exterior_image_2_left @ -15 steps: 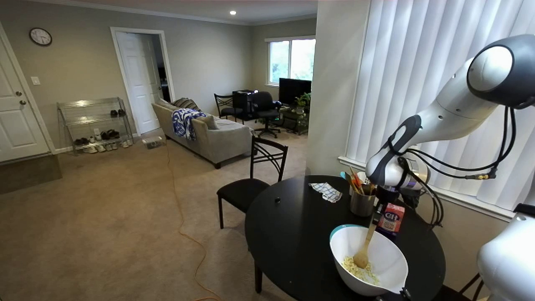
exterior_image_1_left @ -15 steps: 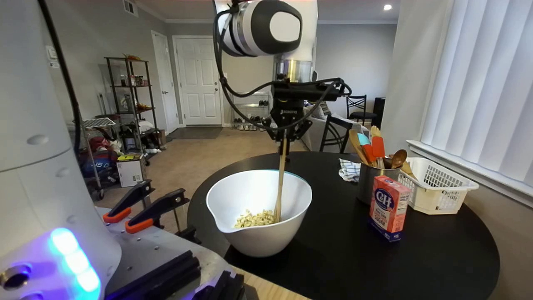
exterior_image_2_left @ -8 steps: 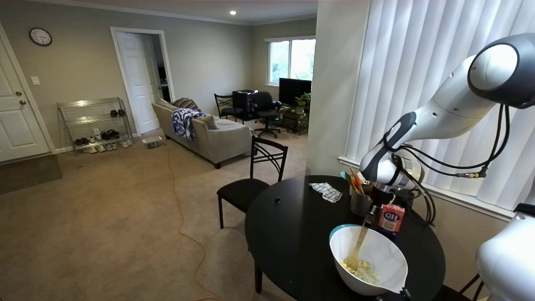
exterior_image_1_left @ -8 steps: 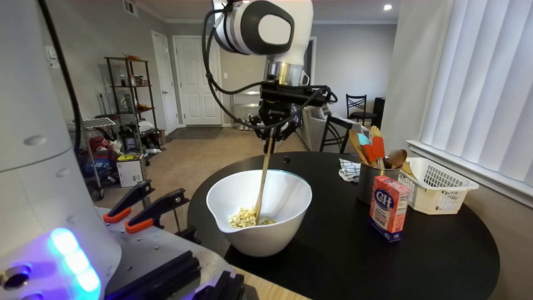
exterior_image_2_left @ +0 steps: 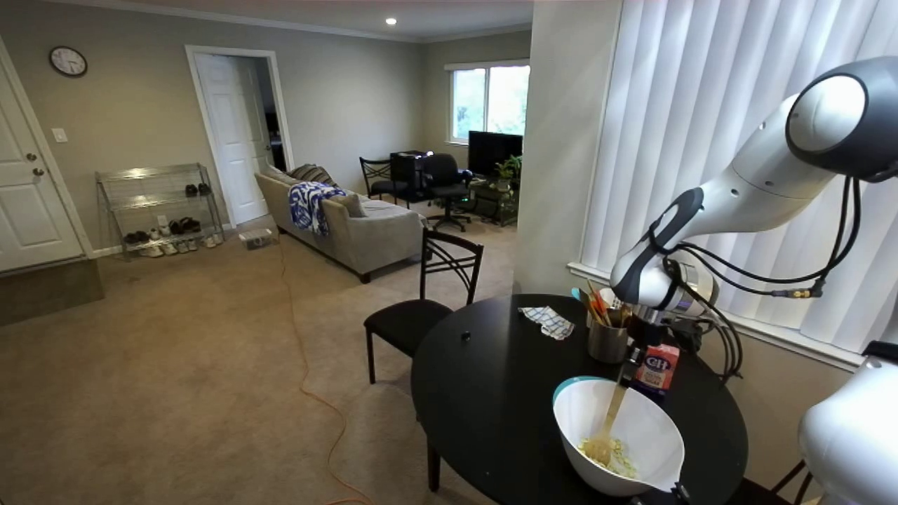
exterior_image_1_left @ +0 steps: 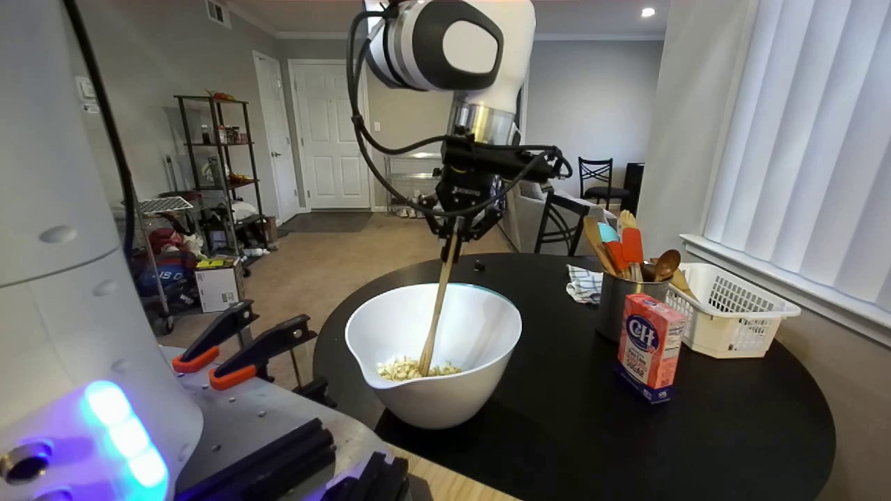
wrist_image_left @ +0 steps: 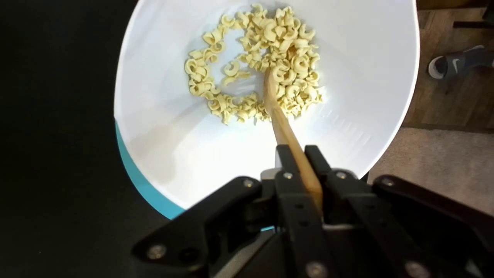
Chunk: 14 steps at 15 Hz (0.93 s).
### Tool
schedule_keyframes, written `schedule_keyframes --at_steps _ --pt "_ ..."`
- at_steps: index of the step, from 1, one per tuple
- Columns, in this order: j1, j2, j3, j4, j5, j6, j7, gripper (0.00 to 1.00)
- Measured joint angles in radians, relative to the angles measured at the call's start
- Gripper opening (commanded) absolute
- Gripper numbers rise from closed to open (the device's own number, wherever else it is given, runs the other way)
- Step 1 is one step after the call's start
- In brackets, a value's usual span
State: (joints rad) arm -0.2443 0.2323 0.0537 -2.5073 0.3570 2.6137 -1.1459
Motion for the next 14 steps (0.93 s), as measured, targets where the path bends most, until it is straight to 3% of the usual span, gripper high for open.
schedule_keyframes --at_steps 14 --pt "-0.005 0.003 -0.105 -0.007 -0.09 -0.062 0.007 0.05"
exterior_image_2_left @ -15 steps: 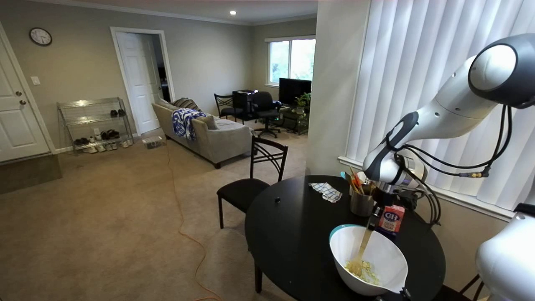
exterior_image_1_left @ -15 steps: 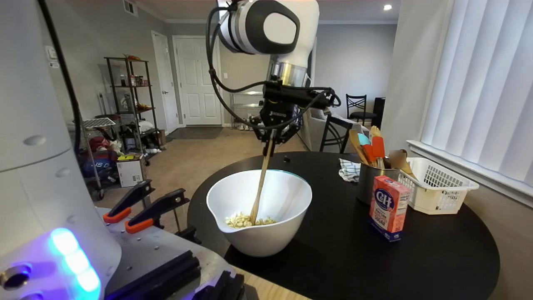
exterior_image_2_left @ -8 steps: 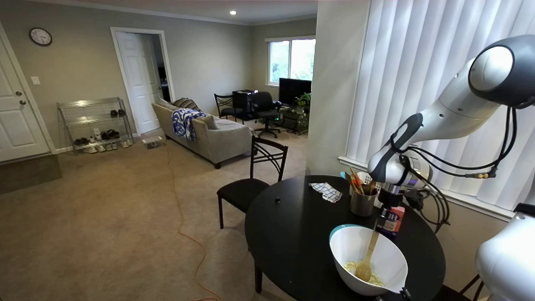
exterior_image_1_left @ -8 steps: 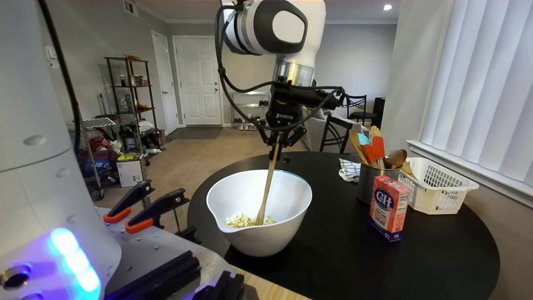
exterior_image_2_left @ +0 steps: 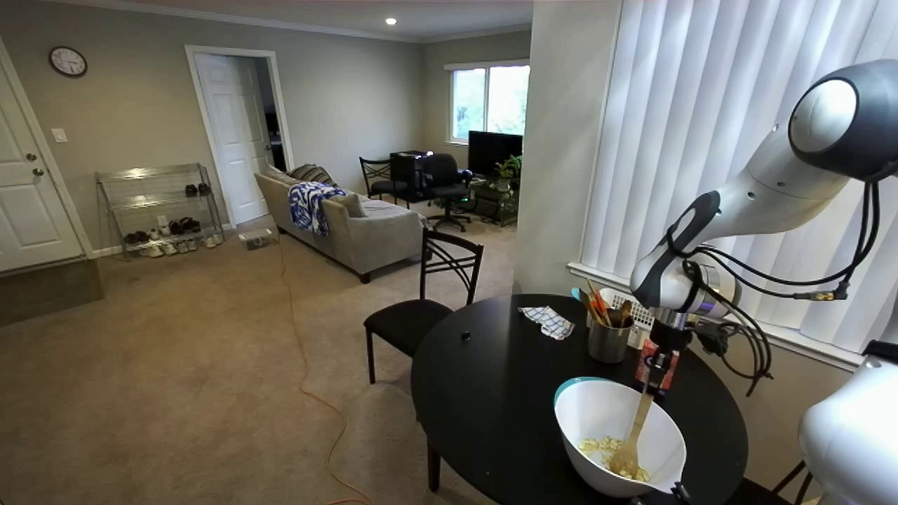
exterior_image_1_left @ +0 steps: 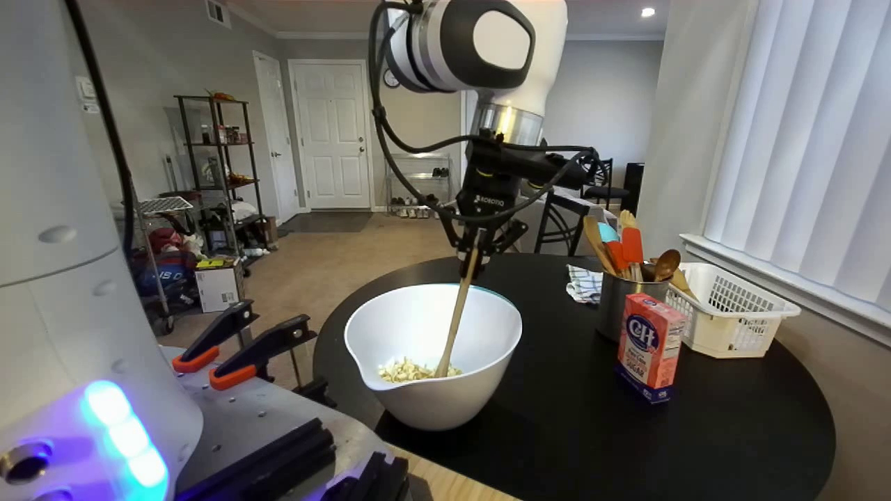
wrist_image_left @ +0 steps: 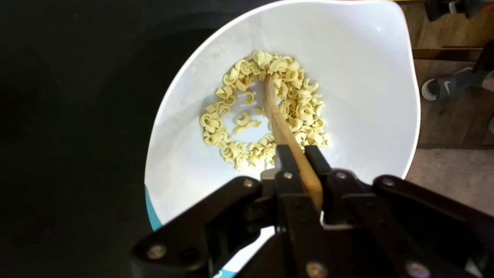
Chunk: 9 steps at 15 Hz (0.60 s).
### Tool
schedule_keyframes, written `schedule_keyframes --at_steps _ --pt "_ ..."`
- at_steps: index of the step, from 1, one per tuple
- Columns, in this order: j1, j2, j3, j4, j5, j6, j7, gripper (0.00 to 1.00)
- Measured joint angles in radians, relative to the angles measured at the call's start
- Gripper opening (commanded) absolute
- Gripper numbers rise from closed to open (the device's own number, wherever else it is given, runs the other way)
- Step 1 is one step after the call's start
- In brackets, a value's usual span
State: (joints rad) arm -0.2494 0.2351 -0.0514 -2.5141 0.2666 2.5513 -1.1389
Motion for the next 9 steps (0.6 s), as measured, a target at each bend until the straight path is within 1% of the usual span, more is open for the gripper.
schedule_keyframes --at_steps 2,7,9 --pt "-0.003 0.001 0.001 0.004 0.014 -0.038 -0.004 0.05" --pt "-0.008 0.008 0.016 0.061 0.082 -0.251 -0.047 0.06" --pt "-0.007 0.012 0.018 0.085 0.109 -0.315 -0.052 0.05"
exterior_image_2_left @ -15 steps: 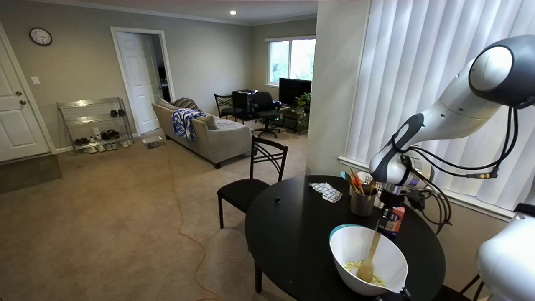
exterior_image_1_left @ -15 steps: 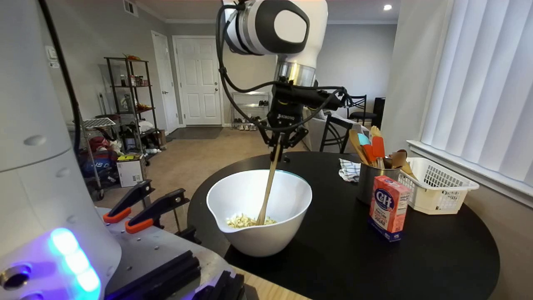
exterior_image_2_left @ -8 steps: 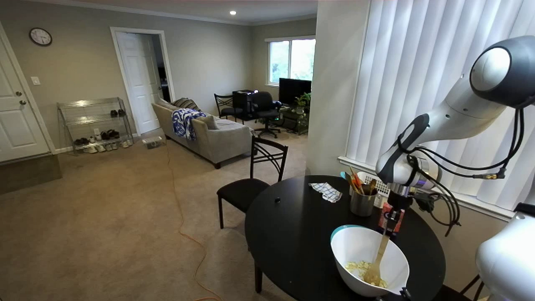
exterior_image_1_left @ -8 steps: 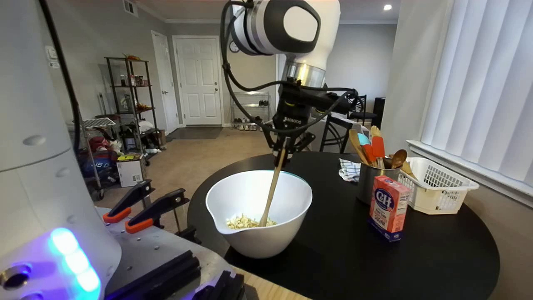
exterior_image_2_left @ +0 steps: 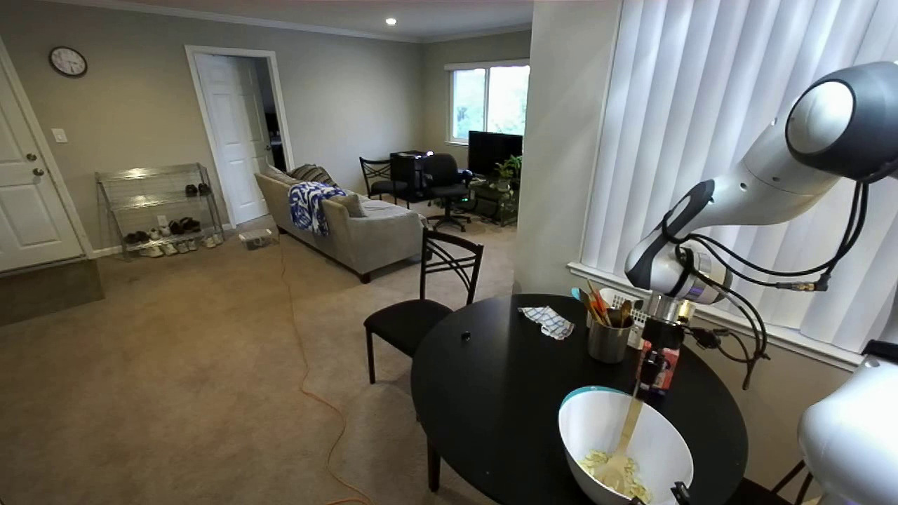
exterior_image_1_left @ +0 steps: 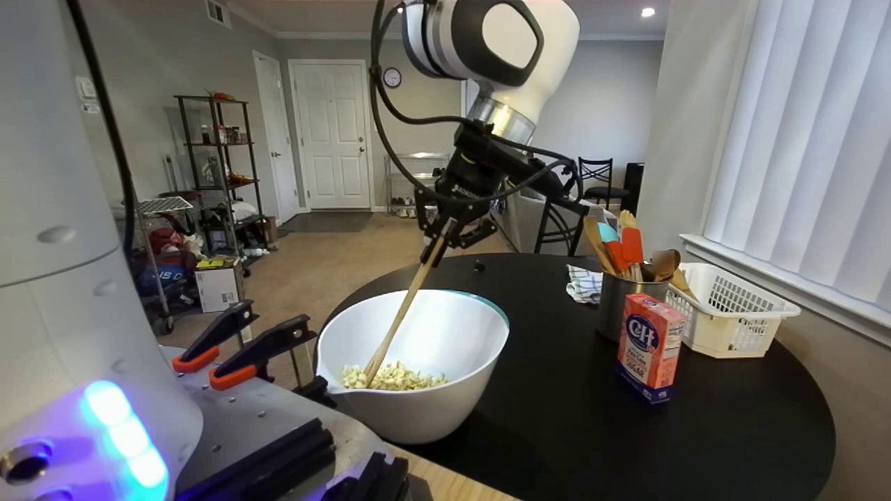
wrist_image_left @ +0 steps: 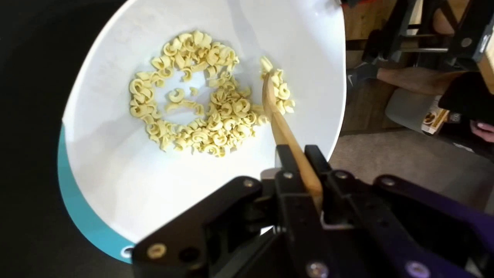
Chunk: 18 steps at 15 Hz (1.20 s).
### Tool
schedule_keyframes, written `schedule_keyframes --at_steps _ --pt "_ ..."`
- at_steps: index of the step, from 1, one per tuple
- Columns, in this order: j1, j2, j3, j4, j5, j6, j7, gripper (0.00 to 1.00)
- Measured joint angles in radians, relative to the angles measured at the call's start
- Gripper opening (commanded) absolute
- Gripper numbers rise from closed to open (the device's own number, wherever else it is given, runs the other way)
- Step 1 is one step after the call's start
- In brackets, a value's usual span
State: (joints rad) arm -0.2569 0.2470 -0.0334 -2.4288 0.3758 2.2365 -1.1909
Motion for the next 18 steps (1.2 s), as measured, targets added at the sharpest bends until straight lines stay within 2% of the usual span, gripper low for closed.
schedule_keyframes --at_steps 8,13,18 --pt "0.001 0.014 0.006 0.033 0.063 -0.027 -0.003 0.05" --pt "0.004 0.014 0.023 0.036 0.137 0.004 -0.04 0.05" --pt "0.018 0.014 0.032 0.035 0.146 0.064 -0.049 0.05"
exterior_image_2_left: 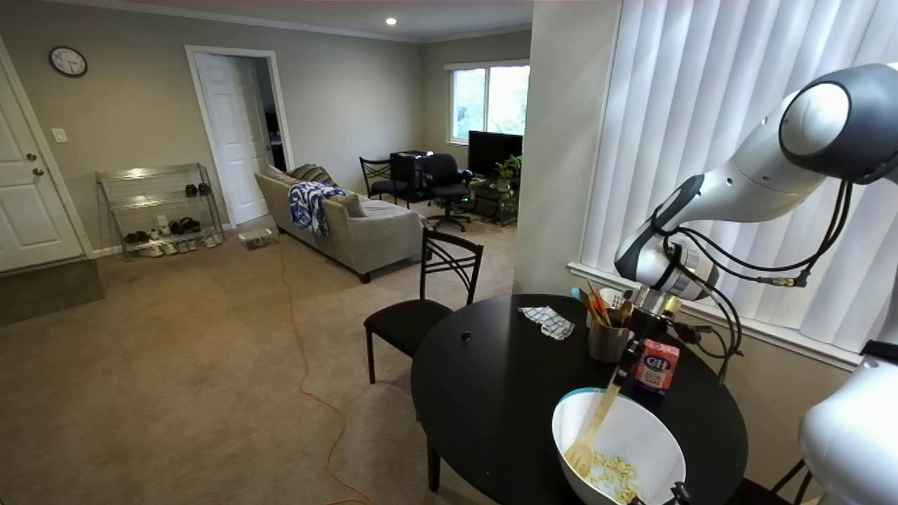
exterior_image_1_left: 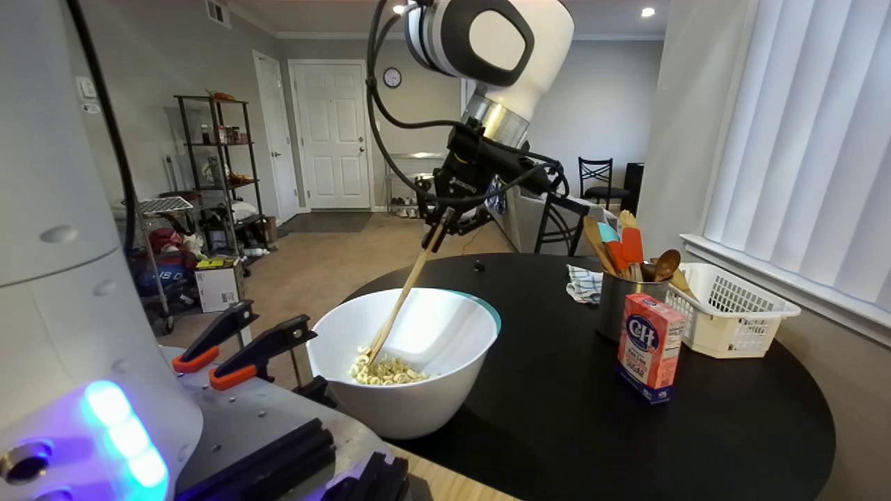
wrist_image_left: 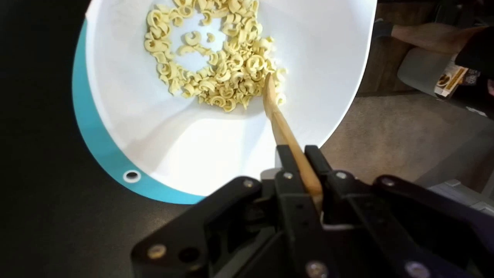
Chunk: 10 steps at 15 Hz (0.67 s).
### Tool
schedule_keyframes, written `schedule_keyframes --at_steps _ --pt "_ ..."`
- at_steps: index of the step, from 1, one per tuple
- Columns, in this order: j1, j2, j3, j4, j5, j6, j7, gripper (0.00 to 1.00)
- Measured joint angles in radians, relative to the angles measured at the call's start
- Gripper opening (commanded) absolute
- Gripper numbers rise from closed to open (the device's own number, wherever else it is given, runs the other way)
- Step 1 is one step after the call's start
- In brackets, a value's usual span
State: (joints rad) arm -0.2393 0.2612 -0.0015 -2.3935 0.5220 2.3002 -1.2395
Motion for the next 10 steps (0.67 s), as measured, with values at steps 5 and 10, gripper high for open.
schedule_keyframes --at_steps 5,10 --pt "0.006 0.015 0.0 -0.004 0.0 0.096 0.0 0.05" --pt "0.003 0.058 0.0 -0.006 0.0 0.213 0.0 0.05"
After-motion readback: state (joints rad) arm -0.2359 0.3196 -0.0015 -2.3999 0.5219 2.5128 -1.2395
